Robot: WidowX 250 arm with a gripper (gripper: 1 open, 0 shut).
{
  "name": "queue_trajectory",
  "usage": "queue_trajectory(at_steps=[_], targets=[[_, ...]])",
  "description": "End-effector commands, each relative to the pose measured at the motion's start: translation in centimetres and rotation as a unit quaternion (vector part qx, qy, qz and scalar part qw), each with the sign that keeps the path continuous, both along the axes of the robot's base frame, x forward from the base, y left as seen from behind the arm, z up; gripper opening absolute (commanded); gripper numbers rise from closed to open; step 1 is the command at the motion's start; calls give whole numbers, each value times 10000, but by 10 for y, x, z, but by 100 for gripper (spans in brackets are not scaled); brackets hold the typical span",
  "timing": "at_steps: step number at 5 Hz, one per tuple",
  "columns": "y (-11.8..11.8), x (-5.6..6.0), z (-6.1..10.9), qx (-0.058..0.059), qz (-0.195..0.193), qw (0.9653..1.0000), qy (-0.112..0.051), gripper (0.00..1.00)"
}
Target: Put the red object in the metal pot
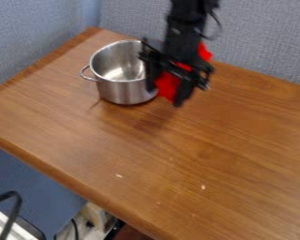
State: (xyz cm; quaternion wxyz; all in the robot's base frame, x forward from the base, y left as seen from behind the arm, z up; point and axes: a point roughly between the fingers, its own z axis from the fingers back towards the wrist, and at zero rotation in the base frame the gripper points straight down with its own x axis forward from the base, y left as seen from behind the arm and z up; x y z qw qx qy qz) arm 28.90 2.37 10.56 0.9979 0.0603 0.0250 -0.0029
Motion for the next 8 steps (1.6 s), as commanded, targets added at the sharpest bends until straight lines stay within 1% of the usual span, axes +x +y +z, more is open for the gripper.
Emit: queue_trajectory(at_steps=[1, 2, 3, 4, 5, 6, 7, 8], targets=[[12, 24, 27, -130, 2, 9983, -562, 0], [19, 32, 29, -176, 126, 9977, -644, 0], [34, 40, 26, -171, 394, 9965, -714, 0], [41, 50, 32, -192, 501, 9949, -851, 0], [26, 53, 37, -282, 383, 9946, -917, 0], [36, 53, 39, -291, 515, 9940, -918, 0], [61, 52, 38, -248, 803, 9923, -906, 0], [31, 56, 33, -361, 491, 9944, -859, 0]])
